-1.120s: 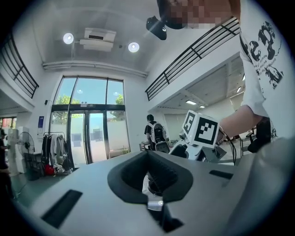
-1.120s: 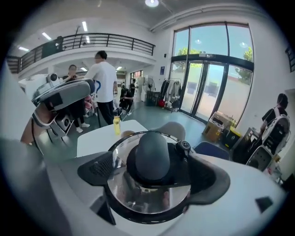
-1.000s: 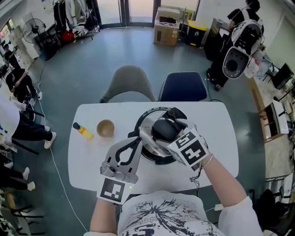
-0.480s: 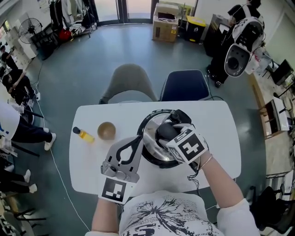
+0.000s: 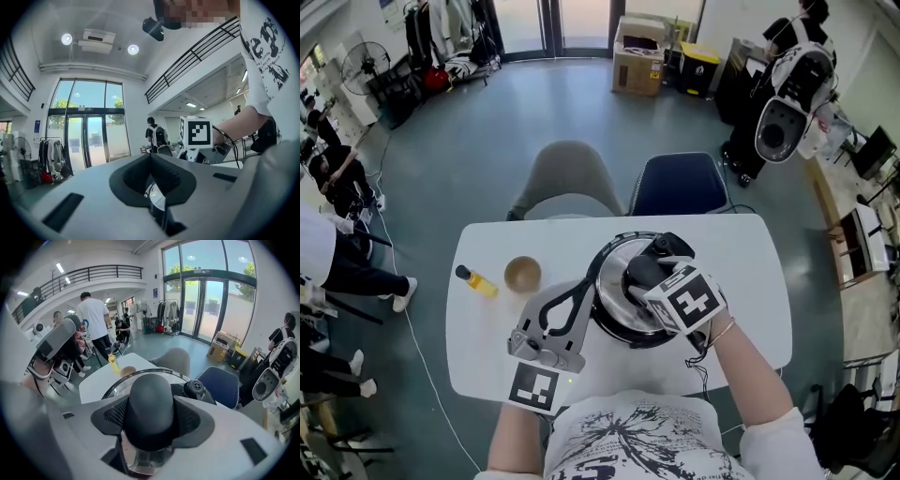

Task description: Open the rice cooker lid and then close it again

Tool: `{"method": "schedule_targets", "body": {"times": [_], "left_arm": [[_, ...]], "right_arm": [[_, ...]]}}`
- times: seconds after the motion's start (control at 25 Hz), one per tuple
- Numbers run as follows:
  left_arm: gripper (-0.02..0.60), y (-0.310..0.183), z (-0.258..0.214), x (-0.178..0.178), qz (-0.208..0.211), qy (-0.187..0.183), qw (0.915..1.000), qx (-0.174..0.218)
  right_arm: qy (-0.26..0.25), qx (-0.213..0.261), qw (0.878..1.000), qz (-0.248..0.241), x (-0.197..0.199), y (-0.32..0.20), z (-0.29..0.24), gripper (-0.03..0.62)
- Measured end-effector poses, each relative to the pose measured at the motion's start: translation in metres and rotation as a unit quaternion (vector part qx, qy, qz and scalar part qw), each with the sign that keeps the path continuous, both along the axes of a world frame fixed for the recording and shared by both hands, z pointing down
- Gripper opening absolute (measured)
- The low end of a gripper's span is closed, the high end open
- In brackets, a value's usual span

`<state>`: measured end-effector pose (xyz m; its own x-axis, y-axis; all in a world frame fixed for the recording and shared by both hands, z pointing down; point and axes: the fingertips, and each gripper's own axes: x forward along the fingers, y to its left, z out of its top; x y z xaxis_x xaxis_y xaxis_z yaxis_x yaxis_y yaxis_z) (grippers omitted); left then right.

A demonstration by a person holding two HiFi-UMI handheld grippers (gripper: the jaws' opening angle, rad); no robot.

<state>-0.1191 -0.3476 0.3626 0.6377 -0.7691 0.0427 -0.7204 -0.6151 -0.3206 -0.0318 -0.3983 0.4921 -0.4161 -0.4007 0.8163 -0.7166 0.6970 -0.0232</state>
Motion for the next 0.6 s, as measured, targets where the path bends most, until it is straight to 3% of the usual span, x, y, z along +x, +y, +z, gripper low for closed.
{"method": "schedule_targets", "body": {"times": [0.08,0.2,0.24,0.48,0.6], "left_arm": [[0.014,0.0,-0.004,-0.006,-0.006,0.011,0.9999,-0.002],[0.014,-0.002,-0.014,-0.01,-0.032,0.101,0.9942,-0.02],[0.014,-0.002,-0.015,-0.009,-0.035,0.113,0.9928,-0.02],[0.014,0.011,-0.017,0.004,-0.036,0.111,0.9932,-0.011],[0.014,0.026,-0.024,0.027,-0.035,0.102,0.9941,-0.004]], "right_arm": [[-0.006,0.006,1.0,0.005,-0.001,-0.004,-0.009,0.295],[-0.017,0.018,1.0,0.01,0.001,-0.009,-0.022,0.295],[-0.02,0.025,0.999,0.01,0.003,-0.01,-0.026,0.295],[-0.034,0.051,0.998,0.009,0.017,0.002,-0.041,0.295],[-0.037,0.054,0.998,0.008,0.042,0.018,-0.048,0.295]]}}
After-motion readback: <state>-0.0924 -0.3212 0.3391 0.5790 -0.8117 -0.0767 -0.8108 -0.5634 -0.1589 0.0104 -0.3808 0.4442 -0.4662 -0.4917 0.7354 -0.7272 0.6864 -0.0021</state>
